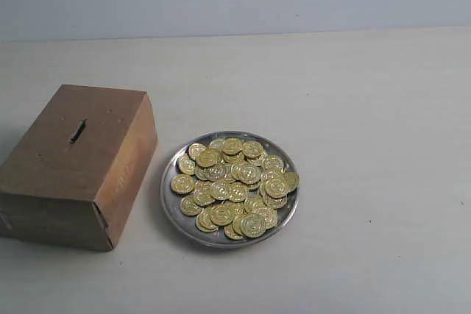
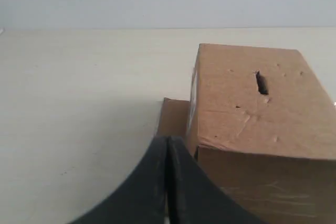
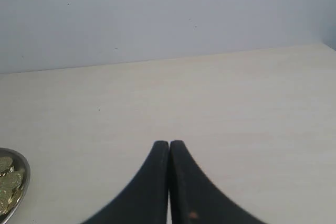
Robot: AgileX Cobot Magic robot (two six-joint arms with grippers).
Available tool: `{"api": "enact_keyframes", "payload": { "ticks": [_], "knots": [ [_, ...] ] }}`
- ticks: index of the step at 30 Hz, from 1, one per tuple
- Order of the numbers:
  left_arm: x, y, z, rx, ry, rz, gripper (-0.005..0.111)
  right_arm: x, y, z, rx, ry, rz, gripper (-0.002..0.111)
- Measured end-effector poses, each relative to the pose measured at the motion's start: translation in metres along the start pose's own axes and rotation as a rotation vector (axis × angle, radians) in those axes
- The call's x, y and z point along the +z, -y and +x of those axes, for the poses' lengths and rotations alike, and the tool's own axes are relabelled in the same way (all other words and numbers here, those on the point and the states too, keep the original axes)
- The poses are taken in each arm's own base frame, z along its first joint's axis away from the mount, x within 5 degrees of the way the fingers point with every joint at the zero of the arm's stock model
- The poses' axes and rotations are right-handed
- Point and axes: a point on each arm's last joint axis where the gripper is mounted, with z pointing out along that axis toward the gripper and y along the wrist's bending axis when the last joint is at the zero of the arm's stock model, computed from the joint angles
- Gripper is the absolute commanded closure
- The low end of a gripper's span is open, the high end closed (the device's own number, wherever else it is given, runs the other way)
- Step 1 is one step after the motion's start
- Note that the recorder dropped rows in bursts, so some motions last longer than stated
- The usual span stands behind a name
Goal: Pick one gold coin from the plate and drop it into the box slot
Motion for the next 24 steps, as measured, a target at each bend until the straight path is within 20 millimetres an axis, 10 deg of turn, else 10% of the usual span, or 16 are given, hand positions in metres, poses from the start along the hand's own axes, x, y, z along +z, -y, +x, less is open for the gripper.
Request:
{"api": "enact_keyframes", "payload": {
  "ticks": [13,24],
  "knots": [
    [-0.004,-0.002,-0.025,0.056,0.284,-0.029,0.107,0.0,0.0,-0.007,-0.031,0.076,0.0,0.108],
    [-0.008,-0.002,-0.037,-0.448,0.419,0.075,0.107,-0.006,0.002,-0.033,0.754,0.363,-0.116,0.108]
  ]
}}
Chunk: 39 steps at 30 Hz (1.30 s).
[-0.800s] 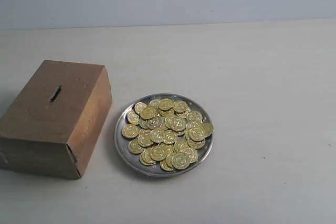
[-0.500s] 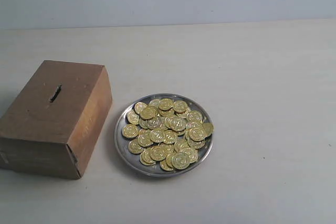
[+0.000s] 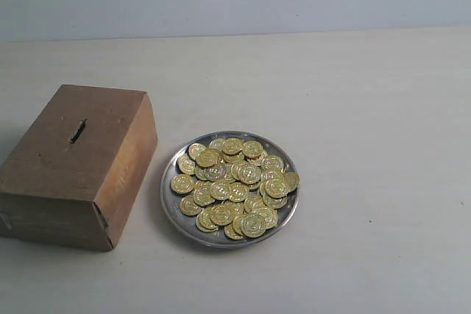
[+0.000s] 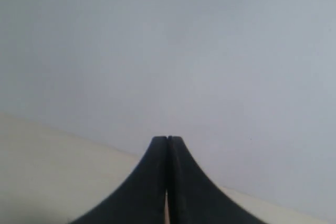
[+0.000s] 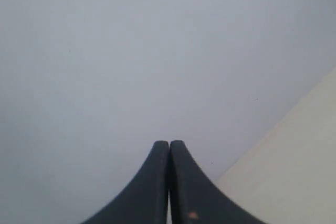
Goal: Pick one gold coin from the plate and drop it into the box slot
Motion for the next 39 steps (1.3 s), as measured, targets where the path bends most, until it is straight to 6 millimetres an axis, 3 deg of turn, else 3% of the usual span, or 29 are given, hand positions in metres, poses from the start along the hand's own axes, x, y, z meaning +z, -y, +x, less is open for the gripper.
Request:
{"api": "enact_keyframes", "payload": {
  "ticks": [6,11,18,23,28,33,39],
  "knots": [
    [0.0,-0.004,0.008,-0.051,-0.078,-0.04,0.107,0.0,0.001,0.001,0.072,-0.013,0.007,0.108],
    [0.0,-0.004,0.008,-0.074,-0.079,-0.041,0.107,-0.002,-0.002,0.012,-0.008,-0.181,0.04,0.108],
    [0.0,-0.004,0.008,-0.129,-0.082,-0.046,0.107,-0.005,-0.073,-0.031,-0.371,-0.357,-0.093,0.108],
    [0.0,-0.004,0.008,-0.202,-0.082,-0.05,0.107,0.032,-0.099,-0.039,-0.58,-0.671,-0.083,0.108],
    [0.0,-0.004,0.009,-0.279,-0.087,-0.057,0.107,0.078,-0.099,-0.028,-0.642,-0.943,-0.093,0.108],
    [-0.001,-0.005,0.011,-0.292,-0.106,-0.071,0.107,0.122,-0.091,0.004,-0.626,-1.168,-0.205,0.108],
    [-0.002,-0.007,0.015,-0.291,-0.152,-0.101,0.107,0.151,-0.088,0.048,-0.701,-1.343,-0.283,0.108]
  ]
}}
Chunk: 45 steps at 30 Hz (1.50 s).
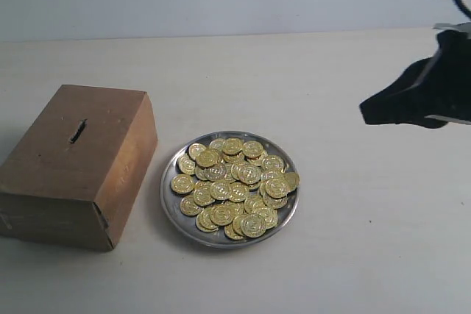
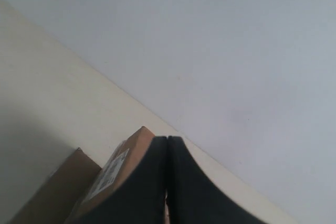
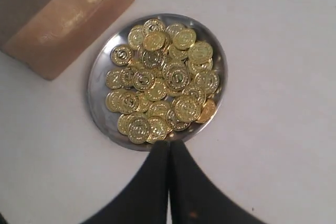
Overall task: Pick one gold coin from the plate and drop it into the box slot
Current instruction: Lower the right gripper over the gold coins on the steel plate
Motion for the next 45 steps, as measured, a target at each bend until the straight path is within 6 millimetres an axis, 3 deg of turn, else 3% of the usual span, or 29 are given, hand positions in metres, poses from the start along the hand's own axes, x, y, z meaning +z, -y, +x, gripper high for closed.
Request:
{"api": "enact_keyframes", "payload": {
  "ticks": [10,13,20,23,26,27,28,36,45],
  "knots": [
    [0.0,0.0,0.0,-0.002,-0.003,-0.003,0.107,0.067,0.002,-0.037,-0.067,-0.071,0.141,0.108],
    [0.0,0.001,-0.002,-0.006,0.018,0.016,0.107,0.113,0.001,-0.043,-0.085,-0.174,0.124,0.108],
    [0.0,0.002,-0.002,-0.006,0.026,0.024,0.107,0.179,-0.014,-0.061,-0.171,-0.255,0.089,0.108],
    [0.0,0.002,-0.002,0.001,0.027,0.024,0.107,0.203,-0.023,-0.068,-0.216,-0.3,0.086,0.091],
    [0.0,0.002,-0.002,0.011,0.027,0.024,0.107,0.225,-0.037,-0.081,-0.25,-0.34,0.121,0.061],
    [0.0,0.002,-0.002,0.011,0.027,0.024,0.107,0.23,-0.04,-0.083,-0.247,-0.351,0.125,0.052],
    [0.0,0.002,-0.003,0.012,0.028,0.025,0.107,0.237,-0.043,-0.087,-0.247,-0.366,0.126,0.05],
    [0.0,0.002,-0.003,0.012,0.029,0.026,0.107,0.276,-0.043,-0.094,-0.201,-0.508,0.119,0.052],
    [0.0,0.002,-0.003,0.014,0.029,0.026,0.107,0.292,-0.039,-0.087,-0.178,-0.566,0.12,0.054]
  ]
}}
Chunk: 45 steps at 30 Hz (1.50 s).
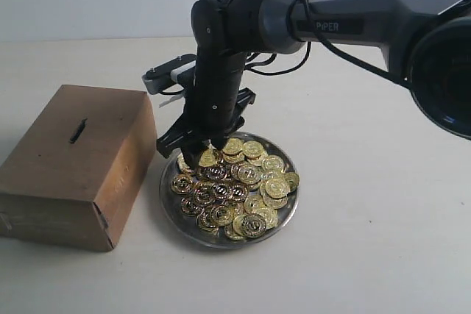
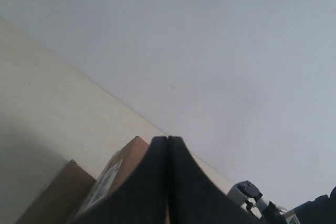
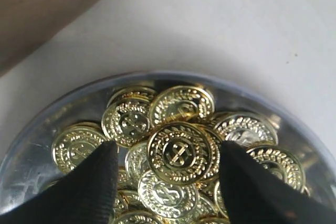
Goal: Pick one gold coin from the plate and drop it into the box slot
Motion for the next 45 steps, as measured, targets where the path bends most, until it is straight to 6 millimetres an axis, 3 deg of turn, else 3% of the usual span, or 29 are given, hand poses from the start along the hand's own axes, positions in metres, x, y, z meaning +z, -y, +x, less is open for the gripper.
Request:
{"api": "enact_keyframes", "payload": {
  "ticks": [4,45],
  "knots": [
    [0.0,0.0,0.0,0.011,0.0,0.0,0.107,0.0105,0.0013,0.002,0.003,-0.027,0.0,0.054],
    [0.0,0.0,0.0,0.023,0.0,0.0,0.107,0.0091,0.0035,-0.0013,0.015,-0.02,0.033,0.059]
  ]
}}
